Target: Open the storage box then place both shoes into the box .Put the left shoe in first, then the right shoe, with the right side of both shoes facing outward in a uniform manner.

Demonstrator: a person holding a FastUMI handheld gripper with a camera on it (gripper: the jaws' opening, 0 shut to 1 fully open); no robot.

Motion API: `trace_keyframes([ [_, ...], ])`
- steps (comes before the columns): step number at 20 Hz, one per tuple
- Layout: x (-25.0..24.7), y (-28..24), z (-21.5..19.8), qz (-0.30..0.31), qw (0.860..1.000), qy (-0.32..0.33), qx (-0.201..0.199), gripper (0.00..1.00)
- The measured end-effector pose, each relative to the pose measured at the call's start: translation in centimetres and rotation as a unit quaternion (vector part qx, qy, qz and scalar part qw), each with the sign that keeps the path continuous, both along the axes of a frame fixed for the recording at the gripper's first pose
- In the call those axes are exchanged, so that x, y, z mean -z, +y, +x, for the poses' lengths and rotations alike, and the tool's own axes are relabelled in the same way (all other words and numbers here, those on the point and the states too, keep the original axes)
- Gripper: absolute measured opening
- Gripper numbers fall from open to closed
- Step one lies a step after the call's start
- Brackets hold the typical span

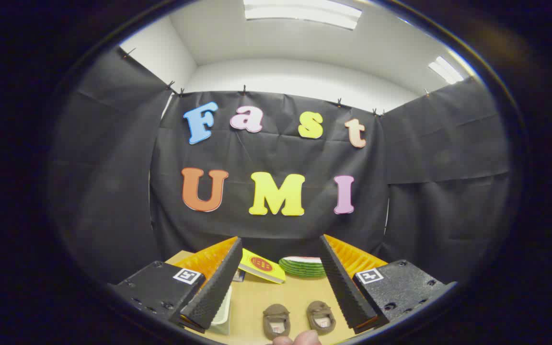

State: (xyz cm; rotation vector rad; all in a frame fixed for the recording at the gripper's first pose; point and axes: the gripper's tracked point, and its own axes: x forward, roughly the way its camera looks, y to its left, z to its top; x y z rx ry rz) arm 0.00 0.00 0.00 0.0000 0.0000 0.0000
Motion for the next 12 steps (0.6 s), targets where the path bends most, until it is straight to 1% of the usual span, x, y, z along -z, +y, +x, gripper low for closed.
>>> trace_keyframes([
  [7, 0.7, -0.5, 0.3, 0.018, 1.0, 0.014, -0.012, 1.0],
  [12, 0.8, -1.3, 0.4, 0.01, 1.0, 0.018, -0.02, 1.0],
])
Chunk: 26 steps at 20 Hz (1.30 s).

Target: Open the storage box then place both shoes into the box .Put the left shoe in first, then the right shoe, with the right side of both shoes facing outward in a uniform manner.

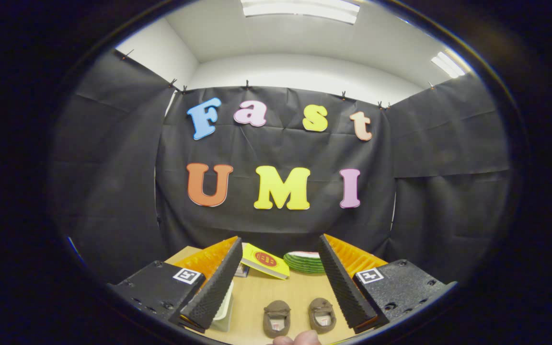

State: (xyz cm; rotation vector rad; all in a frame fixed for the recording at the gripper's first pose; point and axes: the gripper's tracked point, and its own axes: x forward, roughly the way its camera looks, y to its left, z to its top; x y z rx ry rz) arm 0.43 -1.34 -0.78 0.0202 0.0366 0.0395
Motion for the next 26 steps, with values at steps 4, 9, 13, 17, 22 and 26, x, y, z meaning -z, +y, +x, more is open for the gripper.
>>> trace_keyframes([
  [4, -0.8, -0.6, 0.5, 0.008, 1.0, 0.001, -0.004, 1.0],
  [9, -1.2, -2.7, 2.2, 0.032, 0.999, 0.007, 0.006, 1.0],
  [13, -1.8, -4.7, 3.8, 0.034, 0.999, 0.003, 0.005, 1.0],
  [17, -2.1, -7.4, 5.4, 0.009, 1.0, -0.007, -0.01, 1.0],
  [22, -0.4, -9.9, 8.0, 0.006, 0.999, 0.002, -0.031, 1.0],
  [26, 3.8, -9.1, 9.8, 0.041, 0.994, 0.038, -0.091, 1.0],
])
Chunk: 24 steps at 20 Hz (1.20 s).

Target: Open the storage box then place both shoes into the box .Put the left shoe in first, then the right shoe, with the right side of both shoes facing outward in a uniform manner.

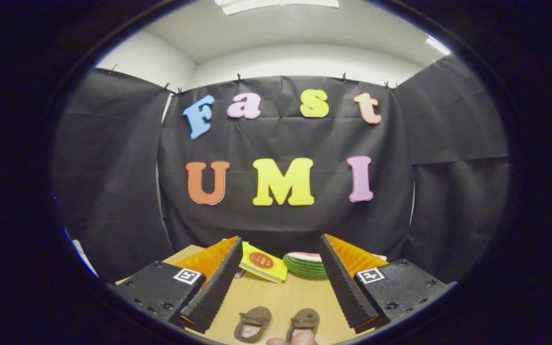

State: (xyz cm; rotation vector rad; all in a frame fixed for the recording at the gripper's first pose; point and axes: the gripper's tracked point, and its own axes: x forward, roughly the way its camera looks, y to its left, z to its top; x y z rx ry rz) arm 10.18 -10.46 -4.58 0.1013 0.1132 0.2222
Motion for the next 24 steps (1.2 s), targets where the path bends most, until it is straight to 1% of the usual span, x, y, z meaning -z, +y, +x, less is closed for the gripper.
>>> trace_keyframes([
  [4, 4.4, 2.0, 1.5, 0.015, 0.996, 0.048, -0.074, 1.0],
  [6, 6.8, 4.6, 1.2, 0.031, 0.988, 0.083, -0.127, 1.0],
  [8, 9.4, 6.9, 0.8, 0.04, 0.978, 0.119, -0.167, 1.0],
  [11, 13.0, 10.5, -0.2, 0.065, 0.958, 0.18, -0.215, 1.0],
  [13, 15.2, 12.9, -1.1, 0.082, 0.94, 0.228, -0.241, 1.0],
  [15, 16.9, 14.9, -2.3, 0.093, 0.922, 0.26, -0.271, 1.0],
  [16, 17.8, 15.9, -3.0, 0.1, 0.911, 0.279, -0.286, 1.0],
  [19, 20.2, 18.6, -4.4, 0.131, 0.881, 0.339, -0.303, 0.99],
  [22, 22.3, 21.0, -4.8, 0.151, 0.861, 0.377, -0.307, 0.97],
  [24, 23.1, 22.0, -4.9, 0.171, 0.849, 0.396, -0.306, 0.94],
])
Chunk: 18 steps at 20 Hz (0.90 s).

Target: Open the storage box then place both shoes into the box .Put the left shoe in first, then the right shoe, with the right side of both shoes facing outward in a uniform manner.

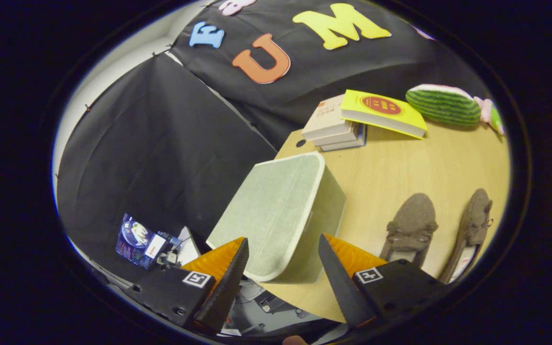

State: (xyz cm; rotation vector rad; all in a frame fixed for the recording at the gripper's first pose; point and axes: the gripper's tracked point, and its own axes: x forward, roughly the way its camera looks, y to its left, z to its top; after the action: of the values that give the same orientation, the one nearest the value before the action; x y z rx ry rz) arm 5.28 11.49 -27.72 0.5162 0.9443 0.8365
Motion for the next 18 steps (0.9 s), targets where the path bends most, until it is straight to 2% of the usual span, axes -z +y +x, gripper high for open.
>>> trace_keyframes([
  [4, 1.5, 1.8, -0.8, 0.009, 0.999, 0.046, -0.007, 0.83],
  [7, 2.5, 2.9, -0.8, 0.007, 0.998, 0.064, -0.005, 0.71],
  [10, 2.9, 2.7, -1.0, 0.008, 0.997, 0.081, 0.001, 0.38],
  [11, 2.5, 2.6, -1.0, 0.014, 0.996, 0.085, 0.006, 0.36],
  [12, 2.0, 2.8, -0.8, 0.022, 0.995, 0.092, 0.009, 0.26],
  [13, 1.3, 2.8, -0.4, 0.032, 0.995, 0.097, 0.018, 0.21],
  [14, 1.5, 2.7, 0.0, 0.025, 0.994, 0.103, 0.028, 0.09],
  [18, -2.0, 3.3, -0.2, 0.04, 0.993, 0.105, 0.031, 0.06],
])
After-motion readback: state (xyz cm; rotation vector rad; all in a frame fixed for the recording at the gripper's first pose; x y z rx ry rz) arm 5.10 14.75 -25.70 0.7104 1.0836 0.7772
